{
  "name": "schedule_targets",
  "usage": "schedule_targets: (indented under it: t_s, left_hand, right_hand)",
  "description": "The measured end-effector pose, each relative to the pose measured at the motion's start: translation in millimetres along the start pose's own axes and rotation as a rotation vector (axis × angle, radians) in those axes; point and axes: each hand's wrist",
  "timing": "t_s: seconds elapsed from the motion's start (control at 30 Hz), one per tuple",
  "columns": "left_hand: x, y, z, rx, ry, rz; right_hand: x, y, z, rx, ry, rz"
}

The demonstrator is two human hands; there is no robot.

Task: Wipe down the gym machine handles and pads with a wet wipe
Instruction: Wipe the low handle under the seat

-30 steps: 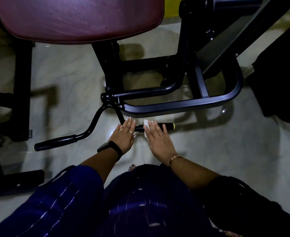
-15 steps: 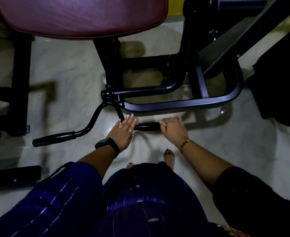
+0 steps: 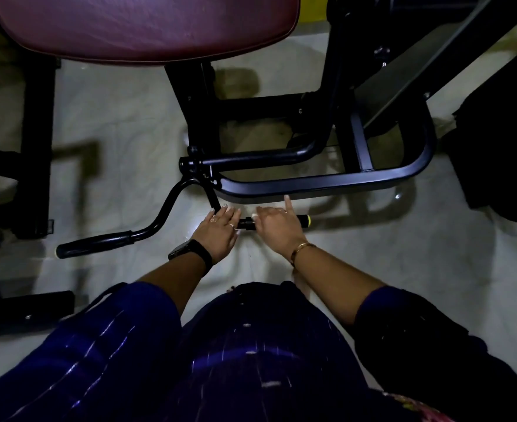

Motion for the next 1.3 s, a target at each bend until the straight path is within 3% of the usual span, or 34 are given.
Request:
schedule_targets:
  t_s: [0.2,0.43,0.53,0.6,0.77,0.83,0.97,1.03,1.17,1.3]
  left_hand:
    - [-1.0,2.2,-6.6,0.024,0.016,-0.005]
    - [-1.5,10.6,-10.4,0.006,-0.025,0.056]
    - [-2.2,10.2,-8.1,0.004,-0.025,0.077]
    - [-2.6,9.2,-8.5,0.010,-0.033,0.076]
    - [-5.3,11.7,-8.9,0.019,-0.020,0.069]
    - [-6.5,14.7,-8.8,0.025,-0.013,0.052]
    - [-7.8,17.3,-11.8,0.012,-0.022,0.107]
    - [-9.1,17.4,-12.9,0.021,-0.031,0.115]
    - [-9.7,17.2,-13.5,0.035,-0.042,0.131]
    - [-5.6,16.1,-11.3,0.043,-0.022,0.144]
  right_hand:
    - [15.3,43.6,50.6,0.166,0.134,-0.051]
    - [35.1,9.3,47.5,-0.097,0.253,0.092]
    - [26.7,-9.0,23.7,-0.153,0.156,0.042]
    - [14.3,-9.6,10.7,-0.118,0.055,-0.007]
    - [-1.5,31.2,12.5,0.129,0.055,-0.068]
    - [7.2,49.8,29.3,0.185,0.138,-0.161]
    - [20.5,45.6,61.0,0.426,0.458,-0.760]
    - [29.4,27.1,69.6,0.569,0.583,-0.948]
    - [39.2,6.4,68.0,0.595,0.679,-0.954]
    - [27.6,33.5,50.6,0.498,0.515,-0.938]
Point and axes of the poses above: each hand's wrist, its own z-axis away from the middle knuckle, its own x-axis out of the palm, y = z × x, and after that the axes turned 10 degrees about -x, right-handed
